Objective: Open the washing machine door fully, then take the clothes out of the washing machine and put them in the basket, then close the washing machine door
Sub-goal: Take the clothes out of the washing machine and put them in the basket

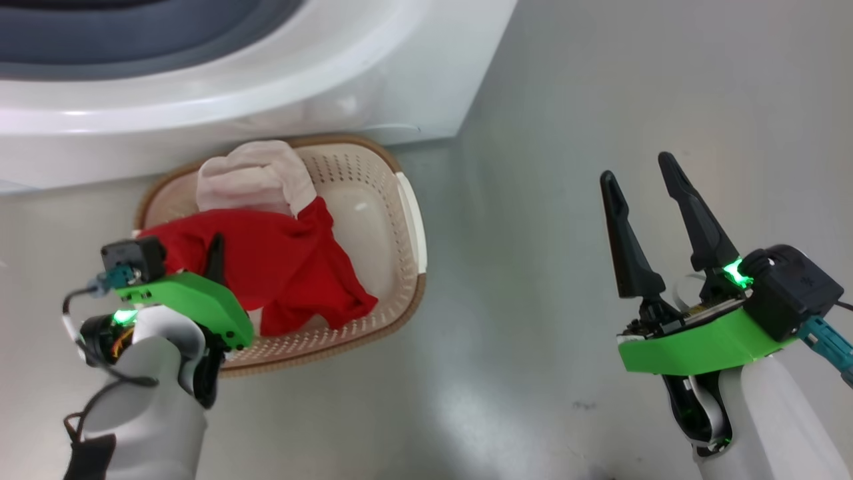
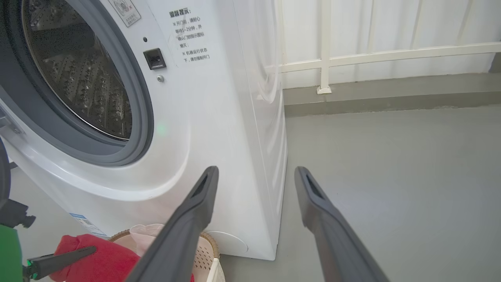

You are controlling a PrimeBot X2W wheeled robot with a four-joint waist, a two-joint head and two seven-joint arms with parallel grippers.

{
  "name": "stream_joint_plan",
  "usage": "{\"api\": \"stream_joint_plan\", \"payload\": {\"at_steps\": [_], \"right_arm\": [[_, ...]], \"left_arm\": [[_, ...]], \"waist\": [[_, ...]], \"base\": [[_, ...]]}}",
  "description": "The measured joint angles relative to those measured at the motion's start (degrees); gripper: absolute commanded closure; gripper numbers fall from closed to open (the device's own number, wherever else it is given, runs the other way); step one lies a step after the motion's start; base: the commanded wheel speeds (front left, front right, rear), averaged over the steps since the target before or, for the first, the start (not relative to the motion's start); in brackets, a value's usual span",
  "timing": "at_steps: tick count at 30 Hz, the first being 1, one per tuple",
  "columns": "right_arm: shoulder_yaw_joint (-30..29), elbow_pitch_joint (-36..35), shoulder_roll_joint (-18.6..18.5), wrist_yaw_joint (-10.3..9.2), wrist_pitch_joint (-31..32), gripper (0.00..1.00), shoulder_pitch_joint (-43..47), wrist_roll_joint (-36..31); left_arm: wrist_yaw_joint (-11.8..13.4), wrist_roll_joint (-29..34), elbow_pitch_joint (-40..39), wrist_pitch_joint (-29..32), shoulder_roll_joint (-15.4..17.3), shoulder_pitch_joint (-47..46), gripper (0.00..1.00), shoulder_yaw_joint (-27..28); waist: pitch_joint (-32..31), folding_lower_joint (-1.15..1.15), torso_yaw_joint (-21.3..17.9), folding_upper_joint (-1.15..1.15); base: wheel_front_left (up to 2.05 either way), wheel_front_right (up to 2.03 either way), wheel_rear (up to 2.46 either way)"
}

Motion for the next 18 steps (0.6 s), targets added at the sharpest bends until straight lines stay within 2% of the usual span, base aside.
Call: {"api": "stream_joint_plan", "payload": {"at_steps": [7, 11, 18], "right_arm": [[1.3, 0.1, 0.0, 0.0, 0.0, 0.0, -1.8, 0.6], [2.2, 0.1, 0.0, 0.0, 0.0, 0.0, -2.4, 1.8], [2.5, 0.1, 0.0, 0.0, 0.0, 0.0, -2.7, 2.5]], "left_arm": [[0.0, -2.4, 6.2, 5.7, 0.7, -3.2, 1.0, -1.7], [0.0, -3.1, 7.7, 7.9, 2.3, -3.6, 1.0, -1.9], [1.2, -3.0, 9.1, 8.9, 4.4, -4.6, 1.0, -2.3]], "waist": [[3.6, 0.0, -2.2, 0.0], [5.0, 0.0, -3.9, 0.0], [7.0, 0.0, -6.5, 0.0]], "base": [[0.0, 0.0, 0.0], [0.0, 0.0, 0.0], [0.0, 0.0, 0.0]]}}
